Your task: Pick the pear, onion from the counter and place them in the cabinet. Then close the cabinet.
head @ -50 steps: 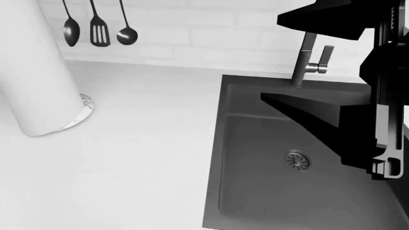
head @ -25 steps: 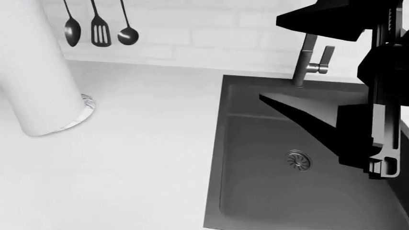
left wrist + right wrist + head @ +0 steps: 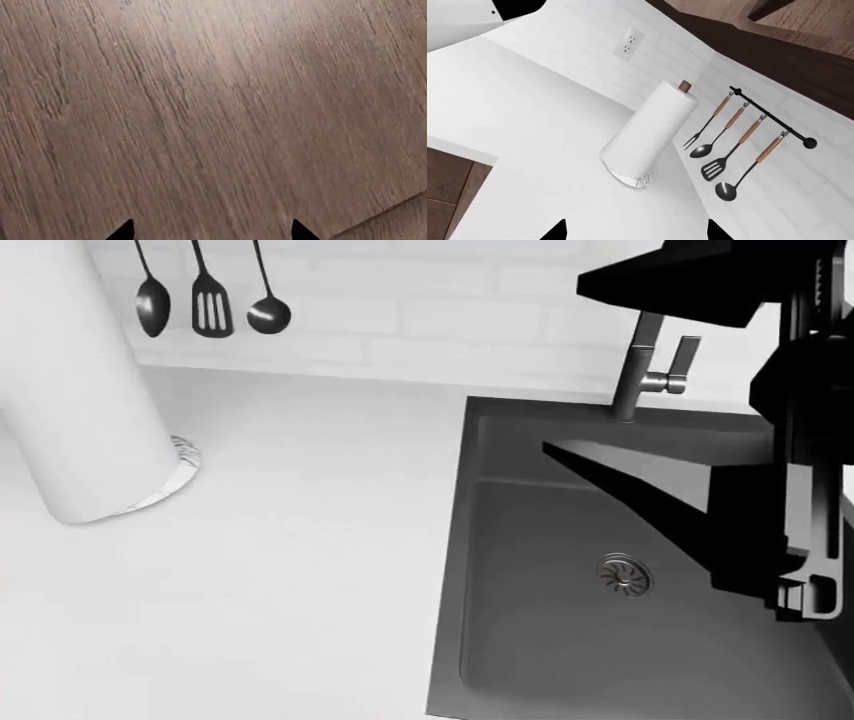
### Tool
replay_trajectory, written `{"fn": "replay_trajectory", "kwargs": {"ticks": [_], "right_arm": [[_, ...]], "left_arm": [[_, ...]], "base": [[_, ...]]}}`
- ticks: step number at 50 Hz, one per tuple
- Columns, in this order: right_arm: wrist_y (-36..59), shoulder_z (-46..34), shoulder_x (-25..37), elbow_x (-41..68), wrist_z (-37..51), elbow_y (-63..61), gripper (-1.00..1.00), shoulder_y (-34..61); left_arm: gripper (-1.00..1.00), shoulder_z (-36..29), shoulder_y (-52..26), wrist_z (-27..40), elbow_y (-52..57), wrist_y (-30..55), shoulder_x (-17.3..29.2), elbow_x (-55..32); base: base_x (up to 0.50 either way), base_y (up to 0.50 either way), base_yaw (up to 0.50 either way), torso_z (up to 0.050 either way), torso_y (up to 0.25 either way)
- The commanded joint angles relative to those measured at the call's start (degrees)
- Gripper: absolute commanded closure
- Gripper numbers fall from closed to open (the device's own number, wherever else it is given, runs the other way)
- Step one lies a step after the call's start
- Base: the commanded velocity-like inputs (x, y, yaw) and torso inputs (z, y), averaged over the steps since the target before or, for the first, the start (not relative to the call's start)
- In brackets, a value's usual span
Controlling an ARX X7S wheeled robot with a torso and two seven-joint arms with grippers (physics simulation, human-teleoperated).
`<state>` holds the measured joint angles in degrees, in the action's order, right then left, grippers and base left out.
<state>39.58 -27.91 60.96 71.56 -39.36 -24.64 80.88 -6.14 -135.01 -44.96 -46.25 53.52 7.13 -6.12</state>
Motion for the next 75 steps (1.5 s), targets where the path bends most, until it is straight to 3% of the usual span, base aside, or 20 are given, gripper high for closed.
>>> {"fn": "replay_trajectory", "kwargs": {"ticks": [1, 13, 27, 75], "right_arm": [[-0.6, 0.3, 0.5, 0.1, 0.0, -0.4, -1.00, -0.6], [-1.0, 0.6, 1.1, 0.3, 0.0, -0.7, -1.00, -1.3], [-1.2, 0.9, 1.5, 0.7, 0.0, -1.0, -1.00, -1.7], [-2.1, 0.3, 0.1, -0.3, 0.0, -0.2, -1.00, -3.5]], "left_arm": [[-1.00, -2.7, 0.0, -8.3, -8.1, 2.4, -7.1, -8.2], [-1.00, -1.7, 0.0, -1.3, -16.4, -0.6, -7.1, -2.3], [-1.00, -9.9, 0.0, 0.8, -21.1, -0.4, -7.1, -8.3], [-1.00, -11.8, 0.0, 1.0, -21.3, 0.3, -7.1, -9.0]], "base": [[0.00, 0.00, -0.01, 0.000, 0.000], [0.00, 0.00, -0.01, 0.000, 0.000], [0.00, 0.00, -0.01, 0.000, 0.000], [0.00, 0.00, 0.00, 0.000, -0.017]]}}
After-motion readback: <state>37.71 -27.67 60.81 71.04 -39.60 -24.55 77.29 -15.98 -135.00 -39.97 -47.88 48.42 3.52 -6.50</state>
